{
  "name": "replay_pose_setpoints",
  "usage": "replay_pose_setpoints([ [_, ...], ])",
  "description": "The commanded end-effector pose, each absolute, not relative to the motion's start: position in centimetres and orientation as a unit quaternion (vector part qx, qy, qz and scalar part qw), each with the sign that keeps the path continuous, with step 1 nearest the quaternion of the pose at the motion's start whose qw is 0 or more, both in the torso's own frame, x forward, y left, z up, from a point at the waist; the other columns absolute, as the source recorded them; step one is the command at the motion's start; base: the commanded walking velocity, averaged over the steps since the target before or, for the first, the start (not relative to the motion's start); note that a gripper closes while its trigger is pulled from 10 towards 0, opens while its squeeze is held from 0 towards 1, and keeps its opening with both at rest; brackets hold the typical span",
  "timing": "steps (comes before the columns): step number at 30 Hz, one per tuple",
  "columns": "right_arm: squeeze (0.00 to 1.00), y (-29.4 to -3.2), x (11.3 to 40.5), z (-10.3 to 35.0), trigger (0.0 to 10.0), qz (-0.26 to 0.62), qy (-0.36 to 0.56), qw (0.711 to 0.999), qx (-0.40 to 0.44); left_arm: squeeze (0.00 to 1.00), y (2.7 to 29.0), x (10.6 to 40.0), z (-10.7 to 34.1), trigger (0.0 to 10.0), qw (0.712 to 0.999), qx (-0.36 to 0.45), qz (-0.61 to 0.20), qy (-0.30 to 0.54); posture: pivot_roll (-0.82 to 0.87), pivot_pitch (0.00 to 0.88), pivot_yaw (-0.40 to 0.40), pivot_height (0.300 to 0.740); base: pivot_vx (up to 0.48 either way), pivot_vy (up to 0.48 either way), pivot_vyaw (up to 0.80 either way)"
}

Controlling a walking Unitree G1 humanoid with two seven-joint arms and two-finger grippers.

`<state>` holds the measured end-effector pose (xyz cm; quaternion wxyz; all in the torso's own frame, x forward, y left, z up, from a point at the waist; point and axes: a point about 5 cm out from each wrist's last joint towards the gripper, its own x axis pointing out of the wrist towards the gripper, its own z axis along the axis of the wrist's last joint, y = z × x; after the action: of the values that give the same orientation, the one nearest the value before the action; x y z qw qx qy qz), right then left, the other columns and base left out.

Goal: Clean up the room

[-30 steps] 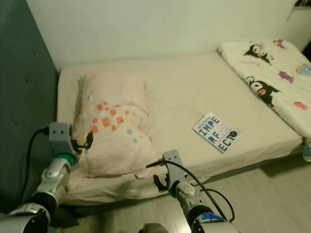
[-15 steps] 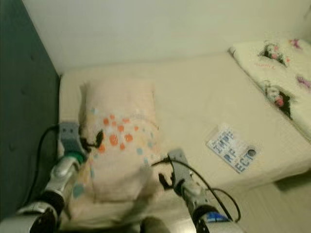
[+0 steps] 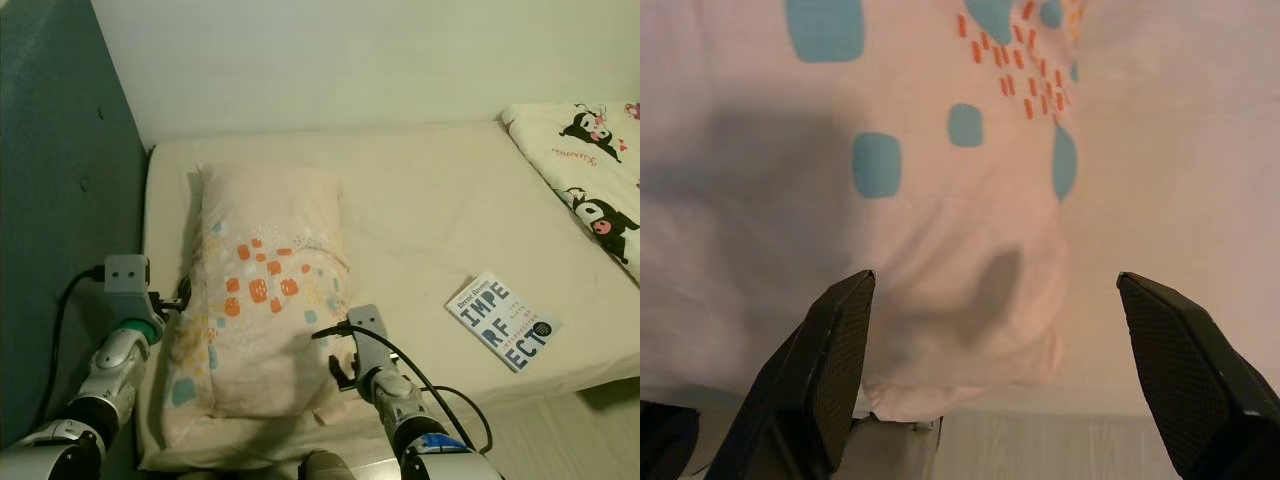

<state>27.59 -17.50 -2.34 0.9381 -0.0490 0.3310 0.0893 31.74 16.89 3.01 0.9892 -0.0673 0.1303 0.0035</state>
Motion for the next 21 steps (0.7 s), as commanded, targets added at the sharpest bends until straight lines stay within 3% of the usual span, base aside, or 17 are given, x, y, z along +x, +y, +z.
replay_pose_setpoints([
  [1,0.00,-18.0,27.2,-2.6,10.0,0.076,0.340,0.937,-0.040,0.00,16.0,31.4,2.3,10.0,0.983,-0.097,-0.023,0.154,-0.13,0.026,0.037,0.675,0.000,0.000,0.00],
  [6,0.00,-18.2,27.5,-2.4,10.0,0.072,0.334,0.939,-0.039,0.00,14.5,31.3,2.2,10.0,0.974,-0.145,-0.076,0.159,-0.15,0.041,0.044,0.665,0.000,0.000,0.00],
  [9,0.00,-18.3,27.9,-1.9,10.0,0.072,0.315,0.946,-0.028,0.00,11.0,31.5,2.9,10.0,0.953,-0.185,-0.186,0.150,-0.18,0.083,0.060,0.650,0.000,0.000,0.00],
  [15,0.00,-18.1,27.9,-1.8,10.0,0.079,0.303,0.949,-0.025,0.00,10.3,32.0,3.4,10.0,0.956,-0.163,-0.194,0.147,-0.19,0.102,0.067,0.640,0.000,0.000,0.00],
  [21,0.00,-17.5,27.2,-2.2,10.0,0.100,0.289,0.952,-0.017,0.00,10.3,34.3,6.1,10.0,0.980,-0.061,-0.151,0.114,-0.21,0.165,0.079,0.640,0.000,0.000,0.00],
])
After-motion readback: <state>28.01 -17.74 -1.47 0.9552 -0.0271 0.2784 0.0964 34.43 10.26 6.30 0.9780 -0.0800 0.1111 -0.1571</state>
